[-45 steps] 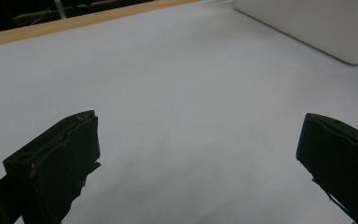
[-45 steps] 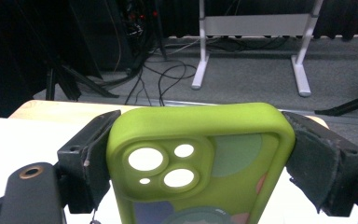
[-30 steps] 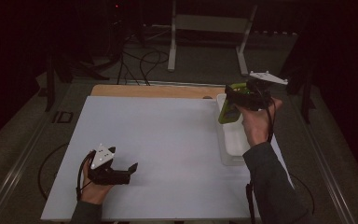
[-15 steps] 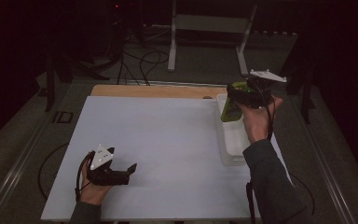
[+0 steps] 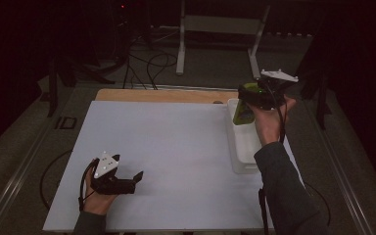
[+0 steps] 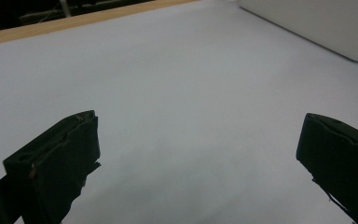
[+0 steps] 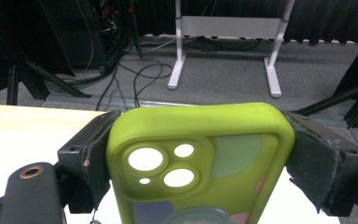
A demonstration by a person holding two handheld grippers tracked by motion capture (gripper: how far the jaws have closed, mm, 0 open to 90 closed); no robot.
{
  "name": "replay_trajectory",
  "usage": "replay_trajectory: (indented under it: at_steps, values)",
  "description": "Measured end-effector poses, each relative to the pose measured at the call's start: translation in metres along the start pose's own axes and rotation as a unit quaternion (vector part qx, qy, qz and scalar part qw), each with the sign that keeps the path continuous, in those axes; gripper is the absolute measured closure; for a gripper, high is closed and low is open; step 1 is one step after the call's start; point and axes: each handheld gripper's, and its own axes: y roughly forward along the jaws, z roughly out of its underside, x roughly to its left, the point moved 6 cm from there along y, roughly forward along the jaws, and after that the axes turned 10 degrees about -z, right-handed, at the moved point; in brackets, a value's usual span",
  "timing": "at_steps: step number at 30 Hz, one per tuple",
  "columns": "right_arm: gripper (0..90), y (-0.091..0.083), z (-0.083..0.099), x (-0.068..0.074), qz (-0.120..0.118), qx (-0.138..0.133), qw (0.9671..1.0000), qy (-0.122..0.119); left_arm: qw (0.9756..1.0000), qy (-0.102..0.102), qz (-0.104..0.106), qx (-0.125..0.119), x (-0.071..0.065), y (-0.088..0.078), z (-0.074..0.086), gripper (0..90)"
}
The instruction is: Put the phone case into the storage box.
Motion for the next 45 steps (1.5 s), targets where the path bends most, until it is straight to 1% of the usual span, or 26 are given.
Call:
replay_trajectory:
  at_steps: [5, 8, 16, 26, 34, 38, 45]
  values:
    - [16.0, 0.003, -0.003, -0.002, 0.006, 0.000, 1.0000, 0.001, 1.0000, -0.001, -0.001, -0.002, 0.001, -0.001, 0.000, 0.0]
    - [16.0, 0.006, -0.003, -0.003, 0.013, 0.004, 0.9999, -0.006, 1.0000, -0.002, -0.001, -0.002, 0.001, -0.001, 0.000, 0.0]
    - [16.0, 0.013, -0.001, -0.006, 0.016, 0.006, 0.9998, -0.002, 1.0000, -0.005, 0.000, -0.003, 0.002, -0.001, 0.000, 0.0]
    - [16.0, 0.022, -0.002, -0.009, 0.018, 0.003, 0.9997, 0.015, 1.0000, -0.005, 0.000, -0.005, 0.001, -0.001, -0.001, 0.0]
    - [16.0, 0.028, -0.004, -0.013, 0.019, 0.000, 0.9996, 0.023, 1.0000, -0.005, 0.000, -0.006, 0.001, -0.001, -0.001, 0.0]
    - [16.0, 0.030, -0.004, -0.017, 0.020, -0.003, 0.9993, 0.033, 1.0000, -0.005, 0.001, -0.005, 0.001, -0.001, -0.001, 0.0]
    - [16.0, 0.035, -0.004, -0.019, 0.023, -0.001, 0.9992, 0.032, 1.0000, -0.003, 0.001, -0.004, 0.001, -0.001, 0.000, 0.0]
